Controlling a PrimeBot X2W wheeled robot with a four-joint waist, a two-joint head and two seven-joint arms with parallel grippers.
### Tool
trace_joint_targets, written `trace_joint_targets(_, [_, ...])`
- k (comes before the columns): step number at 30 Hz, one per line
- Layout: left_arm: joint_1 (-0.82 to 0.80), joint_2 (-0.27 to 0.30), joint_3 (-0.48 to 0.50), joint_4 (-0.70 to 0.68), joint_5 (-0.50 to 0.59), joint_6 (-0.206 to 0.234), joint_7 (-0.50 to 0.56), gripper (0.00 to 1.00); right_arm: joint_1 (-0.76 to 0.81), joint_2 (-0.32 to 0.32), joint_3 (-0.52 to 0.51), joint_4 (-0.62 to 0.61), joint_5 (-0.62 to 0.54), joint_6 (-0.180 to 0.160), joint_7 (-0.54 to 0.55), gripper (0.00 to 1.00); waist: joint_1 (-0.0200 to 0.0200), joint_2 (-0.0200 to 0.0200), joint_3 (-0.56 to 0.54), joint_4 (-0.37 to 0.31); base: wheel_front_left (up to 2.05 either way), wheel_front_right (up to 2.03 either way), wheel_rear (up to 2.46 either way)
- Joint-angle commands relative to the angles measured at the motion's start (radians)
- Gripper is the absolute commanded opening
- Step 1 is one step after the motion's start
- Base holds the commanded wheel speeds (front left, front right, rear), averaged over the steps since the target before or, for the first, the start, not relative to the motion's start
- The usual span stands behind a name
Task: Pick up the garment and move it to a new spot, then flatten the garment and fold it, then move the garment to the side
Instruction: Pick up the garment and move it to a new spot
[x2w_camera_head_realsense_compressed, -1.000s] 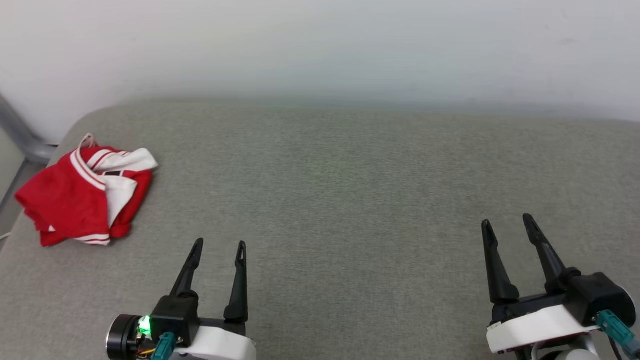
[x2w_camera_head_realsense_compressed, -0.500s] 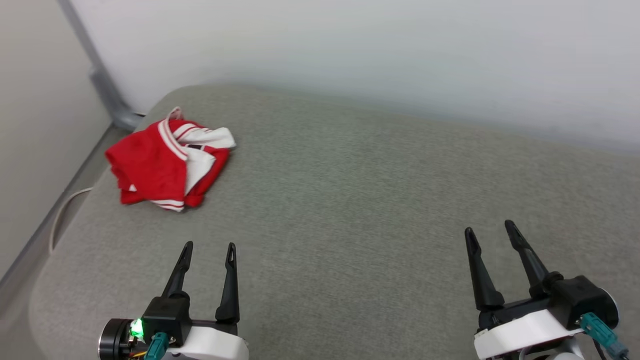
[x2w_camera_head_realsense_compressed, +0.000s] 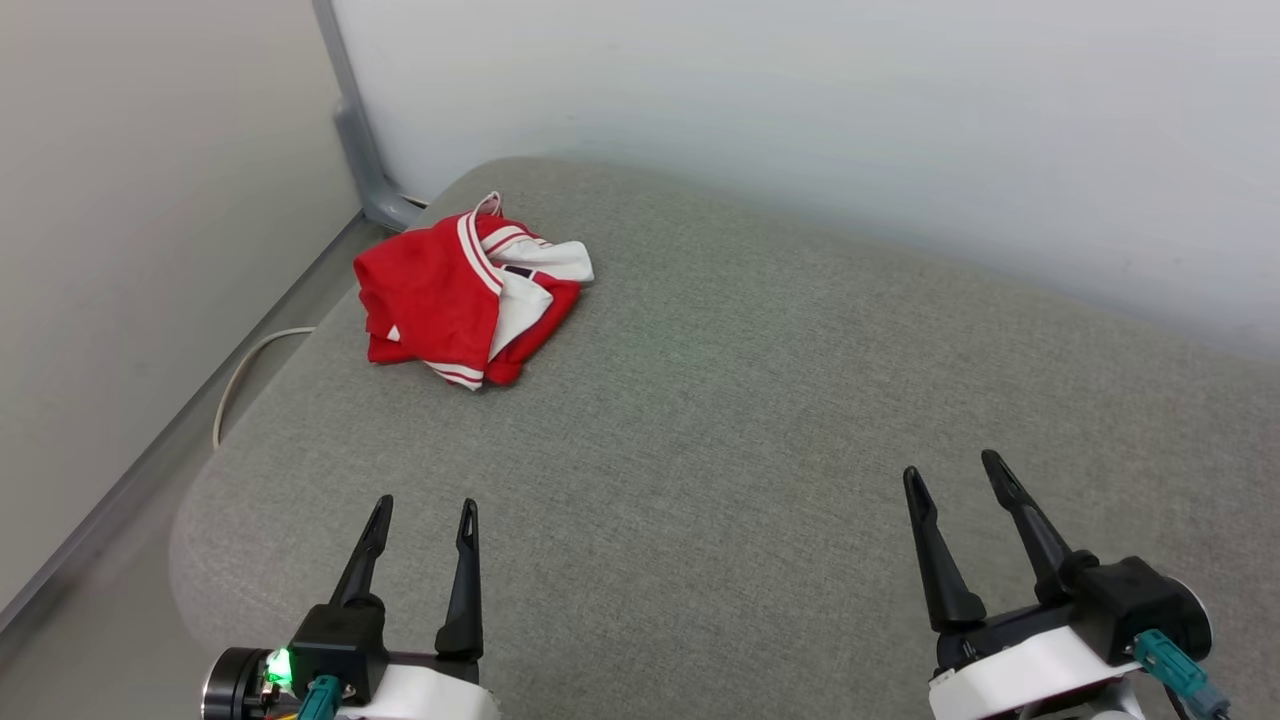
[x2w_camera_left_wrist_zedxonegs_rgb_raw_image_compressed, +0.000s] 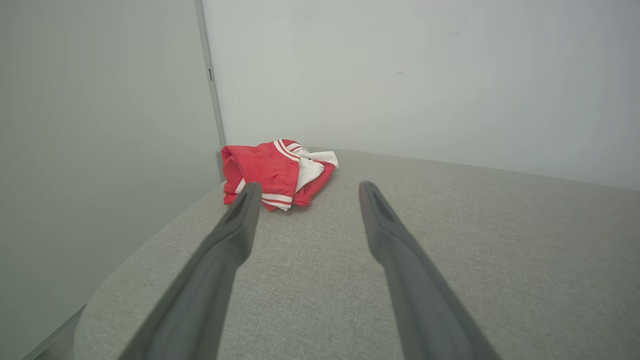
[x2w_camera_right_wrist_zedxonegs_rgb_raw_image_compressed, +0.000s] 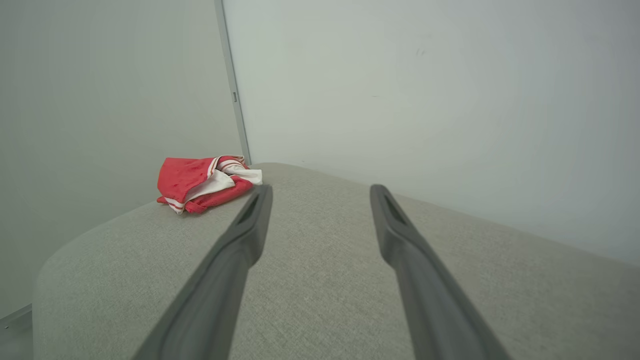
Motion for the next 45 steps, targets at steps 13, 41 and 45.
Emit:
trace_joint_targets(13, [-0.004,-0.002,0.016,-0.036,-0.013,0.017,-0.003,1.0,0.003,0.002,0.009,-0.001,0.003,-0.001,-0.002,1.0,0.0,0.0,0.016,-0.001,0.0,0.0,0.0])
trace_joint_targets(41, [-0.711,0.455,0.013,0.504,-0.298,-0.142,0.494,1.0,-0.165,-0.03,0.021,-0.101,-0.131,-0.001,-0.002,1.0,0.0,0.0,0.46,-0.227,0.0,0.0,0.0])
trace_joint_targets(45, [-0.775,0.526,-0.042,0.544,-0.367,-0.143,0.558,1.0,-0.177,-0.03,0.027,-0.107,-0.135,-0.001,-0.002,1.0,0.0,0.0,0.497,-0.242,0.0,0.0,0.0])
